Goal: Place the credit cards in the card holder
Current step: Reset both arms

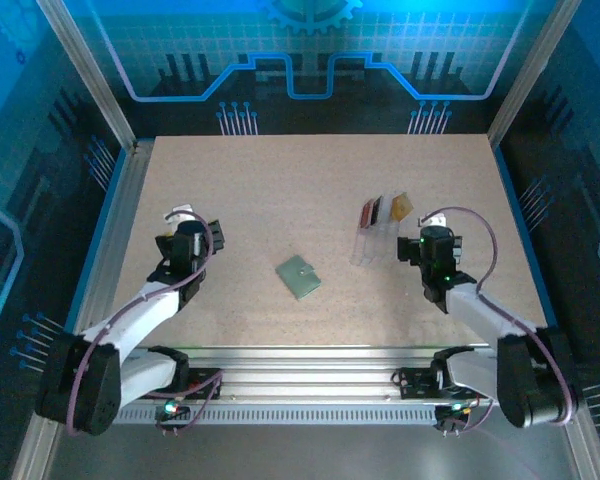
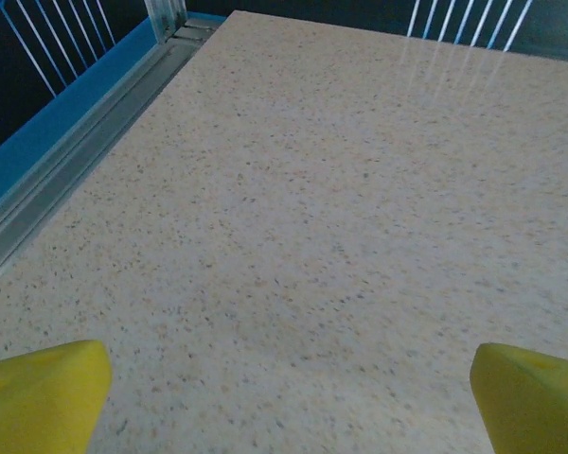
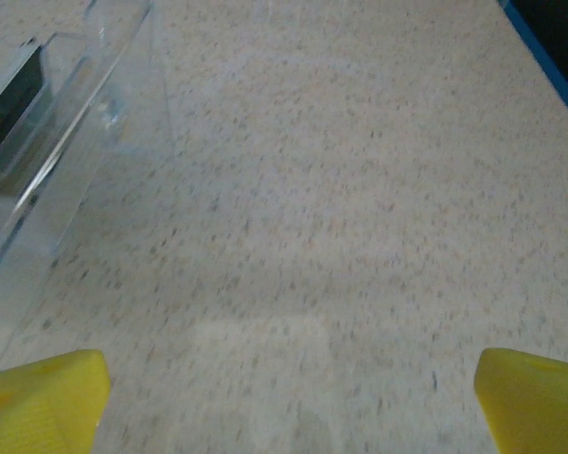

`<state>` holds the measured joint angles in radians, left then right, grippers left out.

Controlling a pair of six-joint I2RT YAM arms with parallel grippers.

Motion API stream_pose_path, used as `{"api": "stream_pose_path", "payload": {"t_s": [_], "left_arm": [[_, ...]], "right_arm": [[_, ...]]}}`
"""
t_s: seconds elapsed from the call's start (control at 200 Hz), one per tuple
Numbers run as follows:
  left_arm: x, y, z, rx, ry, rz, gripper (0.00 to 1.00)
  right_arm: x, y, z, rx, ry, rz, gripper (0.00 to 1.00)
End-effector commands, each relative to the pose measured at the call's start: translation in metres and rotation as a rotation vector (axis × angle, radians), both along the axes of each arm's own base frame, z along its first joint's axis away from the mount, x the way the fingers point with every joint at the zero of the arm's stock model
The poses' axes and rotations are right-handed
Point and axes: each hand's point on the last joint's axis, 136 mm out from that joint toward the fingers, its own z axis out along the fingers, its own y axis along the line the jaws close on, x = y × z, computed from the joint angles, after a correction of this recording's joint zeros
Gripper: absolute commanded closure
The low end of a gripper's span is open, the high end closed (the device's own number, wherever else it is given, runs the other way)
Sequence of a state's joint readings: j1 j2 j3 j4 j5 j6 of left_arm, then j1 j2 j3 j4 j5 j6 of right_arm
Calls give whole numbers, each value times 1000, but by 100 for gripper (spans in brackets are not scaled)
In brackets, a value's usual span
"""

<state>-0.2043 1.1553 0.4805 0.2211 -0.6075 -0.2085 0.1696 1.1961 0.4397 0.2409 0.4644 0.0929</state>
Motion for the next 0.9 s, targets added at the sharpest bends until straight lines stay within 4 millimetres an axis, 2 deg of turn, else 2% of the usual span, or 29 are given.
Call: {"api": "stream_pose_path", "payload": {"t_s": [0.0, 0.095, 0.23, 0.31, 0.37, 0.41, 0.445, 0.535, 0.585, 0.895], "left_arm": [[17, 11, -1, 79, -75, -4, 1], [26, 10, -13, 64, -98, -41, 1], [34, 5, -7, 97, -189, -100, 1], [36, 7, -13, 91, -234, -110, 1], [37, -8, -23, 61, -191, -199, 1], [40, -8, -32, 60, -193, -205, 1], [45, -5, -27, 91, -242, -202, 1], [43, -7, -33, 53, -180, -210, 1], [48, -7, -31, 66, -198, -213, 1], [47, -8, -33, 60, -182, -216, 1]], "right_arm": [[35, -3, 25, -26, -155, 5, 0], [42, -4, 17, -2, -159, 6, 0], [47, -13, 10, 89, -215, -12, 0], [51, -3, 7, 88, -195, 42, 0], [56, 6, 2, 91, -172, 99, 0], [57, 9, 1, 94, -161, 113, 0], [55, 9, 0, 99, -167, 120, 0], [50, 7, -3, 87, -236, 112, 0], [51, 7, -7, 92, -194, 103, 0], [51, 9, -6, 81, -202, 108, 0]]}}
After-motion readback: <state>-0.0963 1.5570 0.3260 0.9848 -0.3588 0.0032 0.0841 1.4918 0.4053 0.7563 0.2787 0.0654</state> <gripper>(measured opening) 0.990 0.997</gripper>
